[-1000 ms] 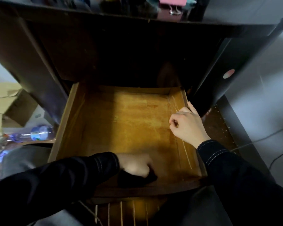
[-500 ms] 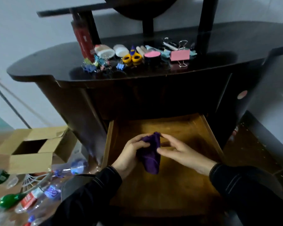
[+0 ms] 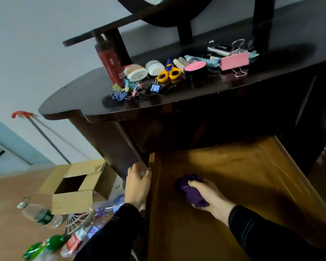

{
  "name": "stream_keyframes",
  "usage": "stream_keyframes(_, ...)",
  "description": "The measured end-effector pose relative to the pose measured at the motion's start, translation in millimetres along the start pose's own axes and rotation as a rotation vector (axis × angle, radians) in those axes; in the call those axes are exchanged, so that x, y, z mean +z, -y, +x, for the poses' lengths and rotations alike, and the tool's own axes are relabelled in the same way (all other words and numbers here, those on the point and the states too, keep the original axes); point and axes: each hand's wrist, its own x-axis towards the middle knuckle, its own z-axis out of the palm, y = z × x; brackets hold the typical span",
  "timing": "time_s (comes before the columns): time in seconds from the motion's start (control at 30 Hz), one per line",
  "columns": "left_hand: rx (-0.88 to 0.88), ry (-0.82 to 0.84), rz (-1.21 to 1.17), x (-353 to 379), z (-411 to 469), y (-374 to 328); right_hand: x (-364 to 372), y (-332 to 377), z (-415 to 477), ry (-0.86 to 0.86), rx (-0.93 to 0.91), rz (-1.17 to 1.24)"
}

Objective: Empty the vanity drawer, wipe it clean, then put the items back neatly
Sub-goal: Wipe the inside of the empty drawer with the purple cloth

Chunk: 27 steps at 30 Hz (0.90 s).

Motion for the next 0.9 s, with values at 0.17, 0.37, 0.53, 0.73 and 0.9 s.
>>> stream_keyframes(0.17, -0.045, 0.106, 0.053, 29.4, 19.1, -3.8, 17.8, 18.2, 46.4, -0.038, -0.012, 0.158)
stream_keyframes(0.37, 0.001, 0.008, 0.168, 35.2, 20.6, -5.4, 45.0, 26.7, 103.8, -0.159, -0.232, -0.173)
stream_keyframes(0.53, 0.01, -0.038, 0.21, 38.3, 23.2, -5.1, 82.6, 33.4, 126.2, -0.187, -0.309, -0.25)
stream_keyframes(0.73, 0.013, -0.042, 0.185, 38.9, 22.4, -4.4, 92.1, 22.3, 123.1, -0.097, -0.571, -0.52)
stream_keyframes(0.9, 0.017, -0.039, 0.164, 38.2, 21.5, -5.6, 74.5, 19.2, 124.5, -0.137, -0.646, -0.891)
